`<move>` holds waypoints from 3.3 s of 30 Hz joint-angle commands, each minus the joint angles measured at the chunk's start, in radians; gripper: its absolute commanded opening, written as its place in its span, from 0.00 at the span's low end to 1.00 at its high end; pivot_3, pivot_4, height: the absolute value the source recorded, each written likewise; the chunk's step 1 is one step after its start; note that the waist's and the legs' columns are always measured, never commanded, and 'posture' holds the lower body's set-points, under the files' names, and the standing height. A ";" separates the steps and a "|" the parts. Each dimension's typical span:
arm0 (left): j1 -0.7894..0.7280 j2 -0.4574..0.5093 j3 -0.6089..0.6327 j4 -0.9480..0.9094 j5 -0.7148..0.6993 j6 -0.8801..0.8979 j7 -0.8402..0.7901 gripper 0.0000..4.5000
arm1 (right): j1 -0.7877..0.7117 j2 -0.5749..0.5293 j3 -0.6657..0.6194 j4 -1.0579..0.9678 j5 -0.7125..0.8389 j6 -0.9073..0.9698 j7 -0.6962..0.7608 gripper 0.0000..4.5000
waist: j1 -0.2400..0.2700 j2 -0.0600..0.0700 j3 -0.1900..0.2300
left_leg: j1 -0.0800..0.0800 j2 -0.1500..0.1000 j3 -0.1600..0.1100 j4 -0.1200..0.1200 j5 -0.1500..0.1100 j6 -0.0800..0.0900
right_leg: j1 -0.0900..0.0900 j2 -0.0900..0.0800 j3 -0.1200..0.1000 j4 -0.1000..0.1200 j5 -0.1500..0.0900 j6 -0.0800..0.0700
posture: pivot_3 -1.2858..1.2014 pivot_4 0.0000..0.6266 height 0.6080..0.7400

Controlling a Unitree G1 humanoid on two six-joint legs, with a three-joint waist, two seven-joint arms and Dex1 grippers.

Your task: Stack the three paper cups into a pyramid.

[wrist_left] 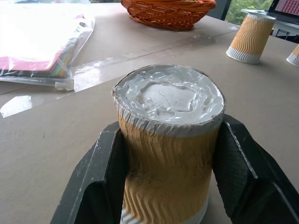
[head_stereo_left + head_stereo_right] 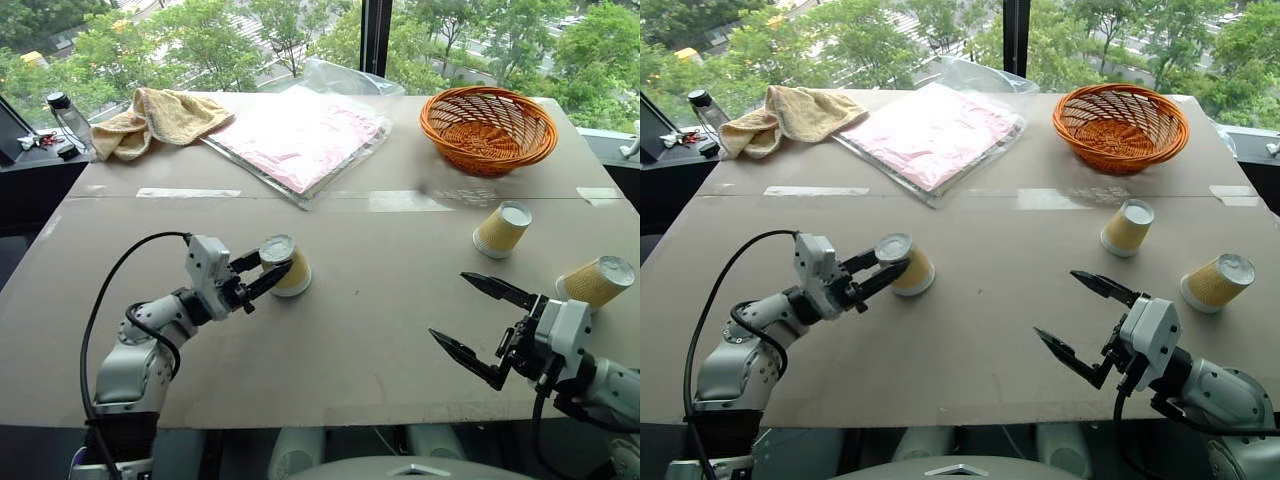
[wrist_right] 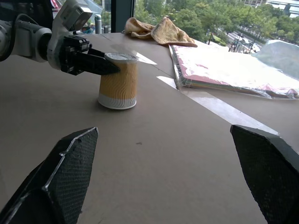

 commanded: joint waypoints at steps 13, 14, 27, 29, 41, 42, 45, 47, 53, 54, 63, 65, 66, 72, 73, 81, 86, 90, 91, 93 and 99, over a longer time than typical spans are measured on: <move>-0.366 -0.127 -0.236 0.205 0.128 -0.064 -0.089 0.43 | 0.217 0.087 -0.057 -0.078 -0.091 -0.078 -0.102 1.00 | -0.002 0.000 0.000 | -0.001 -0.001 -0.002 0.000 0.000 0.000 | 0.000 0.000 -0.001 0.000 0.001 0.003 | 0.52 0.24 1.00; -0.378 -0.138 -0.245 0.222 0.137 -0.073 -0.091 0.43 | 0.235 0.094 -0.058 -0.082 -0.097 -0.085 -0.105 1.00 | -0.002 0.000 0.000 | -0.001 -0.001 -0.002 0.000 0.000 0.000 | 0.000 0.000 -0.001 0.000 0.002 0.003 | 0.52 0.24 1.00; -0.441 -0.203 -0.269 0.336 0.181 -0.106 -0.113 0.85 | 0.349 0.138 -0.063 -0.156 -0.146 -0.103 -0.152 1.00 | -0.001 0.000 0.000 | -0.001 -0.001 -0.002 0.001 0.000 0.000 | 0.000 0.000 -0.001 0.000 0.000 0.001 | 0.52 0.24 1.00; -0.435 -0.199 -0.256 0.307 0.167 -0.089 -0.104 0.99 | 0.342 0.144 -0.069 -0.160 -0.144 -0.092 -0.167 1.00 | -0.001 0.000 0.000 | -0.001 -0.001 -0.002 0.001 0.000 0.000 | 0.000 0.000 -0.001 0.000 0.000 0.001 | 0.52 0.24 1.00; -0.224 -0.059 -0.117 -0.018 0.015 0.032 -0.132 0.99 | -0.021 0.111 -0.170 -0.065 -0.233 0.262 -0.437 1.00 | -0.004 0.001 0.000 | -0.001 -0.001 -0.001 0.000 0.000 0.000 | 0.000 0.000 0.000 0.000 0.000 0.000 | 0.52 0.24 1.00; -0.185 -0.057 -0.100 -0.046 -0.013 0.017 -0.154 0.99 | -0.069 0.094 -0.174 -0.037 -0.236 0.301 -0.445 1.00 | -0.002 0.000 0.000 | -0.001 -0.001 -0.001 0.000 0.000 0.000 | 0.000 0.000 0.000 0.000 0.000 0.000 | 0.52 0.24 1.00; -0.090 -0.004 -0.072 -0.136 -0.083 0.049 -0.219 0.99 | -0.216 0.082 -0.207 0.042 -0.191 0.412 -0.472 1.00 | -0.002 0.001 0.001 | -0.001 -0.001 -0.001 0.000 0.000 0.000 | 0.000 0.000 0.000 0.000 0.000 -0.001 | 0.52 0.24 1.00; -0.062 0.022 -0.064 -0.184 -0.136 0.109 -0.226 0.99 | -0.281 0.084 -0.226 0.076 -0.160 0.462 -0.474 1.00 | 0.002 0.002 0.002 | -0.001 -0.001 -0.002 0.000 0.000 0.000 | 0.000 0.000 -0.001 0.000 0.000 -0.001 | 0.52 0.24 1.00; 0.001 0.028 -0.061 -0.301 -0.203 0.176 -0.178 0.99 | -0.413 0.080 -0.239 0.190 -0.138 0.519 -0.478 1.00 | -0.003 0.003 0.002 | -0.002 -0.001 -0.002 0.000 0.000 0.000 | 0.000 0.000 -0.001 0.000 0.000 0.000 | 0.52 0.24 1.00; 0.006 0.027 -0.061 -0.312 -0.208 0.183 -0.169 0.99 | -0.425 0.080 -0.242 0.200 -0.130 0.529 -0.479 1.00 | -0.004 0.003 0.002 | -0.002 -0.001 -0.001 0.000 0.000 0.000 | 0.000 0.000 -0.001 0.000 0.000 0.000 | 0.52 0.24 1.00; 0.015 0.025 -0.080 -0.354 -0.237 0.207 -0.155 0.99 | -0.640 0.105 -0.138 0.368 -0.170 0.606 -0.538 1.00 | -0.008 0.004 0.002 | -0.001 -0.001 0.000 0.000 0.000 0.000 | -0.001 0.000 0.001 0.000 0.001 0.000 | 0.52 0.24 1.00; 0.009 0.027 -0.080 -0.351 -0.240 0.209 -0.153 0.99 | -0.687 0.122 -0.122 0.401 -0.181 0.632 -0.565 1.00 | -0.009 0.004 0.002 | -0.001 -0.001 0.000 0.000 0.000 0.000 | -0.001 0.001 0.001 0.000 0.001 0.000 | 0.52 0.24 1.00; 0.007 0.028 -0.080 -0.352 -0.243 0.211 -0.151 0.99 | -0.709 0.130 -0.114 0.418 -0.192 0.647 -0.582 1.00 | -0.008 0.004 0.002 | -0.001 -0.001 -0.001 0.000 0.000 0.000 | -0.001 0.001 0.001 0.000 0.001 0.000 | 0.52 0.24 1.00; 0.008 0.026 -0.077 -0.367 -0.253 0.221 -0.129 1.00 | -0.785 0.154 -0.096 0.466 -0.205 0.699 -0.614 0.84 | -0.004 0.004 0.003 | -0.006 -0.001 -0.001 -0.001 0.000 0.000 | -0.005 0.000 0.001 0.000 0.003 0.003 | 0.52 0.24 1.00; 0.011 0.027 -0.075 -0.369 -0.255 0.221 -0.125 1.00 | -0.786 0.155 -0.096 0.460 -0.205 0.706 -0.614 0.75 | -0.005 0.004 0.003 | -0.006 -0.001 0.000 -0.001 0.000 0.000 | -0.005 0.000 0.001 0.000 0.003 0.003 | 0.52 0.24 1.00; 0.031 0.003 -0.064 -0.341 -0.180 0.132 -0.082 1.00 | -0.747 0.133 -0.120 0.349 -0.157 0.738 -0.559 0.47 | -0.006 0.004 0.003 | -0.006 -0.001 0.000 -0.002 0.000 0.000 | -0.006 0.000 0.001 0.001 0.003 0.003 | 0.52 0.24 1.00; 0.094 0.022 -0.020 -0.286 -0.184 0.077 -0.153 1.00 | -0.702 0.078 -0.024 0.142 -0.024 0.738 -0.373 0.47 | -0.011 0.005 0.003 | -0.006 -0.001 0.000 -0.002 0.000 0.000 | -0.007 0.001 0.001 0.000 0.003 0.003 | 0.52 0.24 1.00; 0.145 0.066 0.035 -0.261 -0.225 0.074 -0.222 1.00 | -0.721 0.047 0.103 0.106 -0.034 0.741 -0.327 0.47 | -0.026 0.005 0.003 | -0.005 0.001 0.000 -0.003 0.000 0.000 | -0.007 0.002 0.001 0.001 0.001 0.000 | 0.52 0.24 1.00; 0.170 0.076 0.058 -0.265 -0.232 0.074 -0.231 1.00 | -0.729 0.041 0.138 0.109 -0.041 0.734 -0.315 0.47 | -0.026 0.005 0.003 | -0.006 0.001 0.000 -0.003 0.000 0.000 | -0.007 0.001 0.001 0.001 0.001 0.000 | 0.52 0.24 1.00; 0.202 0.090 0.088 -0.269 -0.238 0.075 -0.245 1.00 | -0.746 0.038 0.179 0.123 -0.048 0.726 -0.301 0.47 | -0.028 0.005 0.003 | -0.006 0.000 0.001 -0.002 0.000 0.000 | -0.007 0.001 0.002 0.000 0.000 -0.001 | 0.52 0.24 1.00; 0.290 0.096 0.146 -0.297 -0.238 0.055 -0.259 1.00 | -0.795 0.042 0.261 0.188 -0.089 0.692 -0.275 0.47 | -0.026 0.005 0.004 | -0.006 0.000 0.000 -0.002 0.000 0.000 | -0.007 0.001 0.001 0.000 0.000 -0.001 | 0.52 0.24 1.00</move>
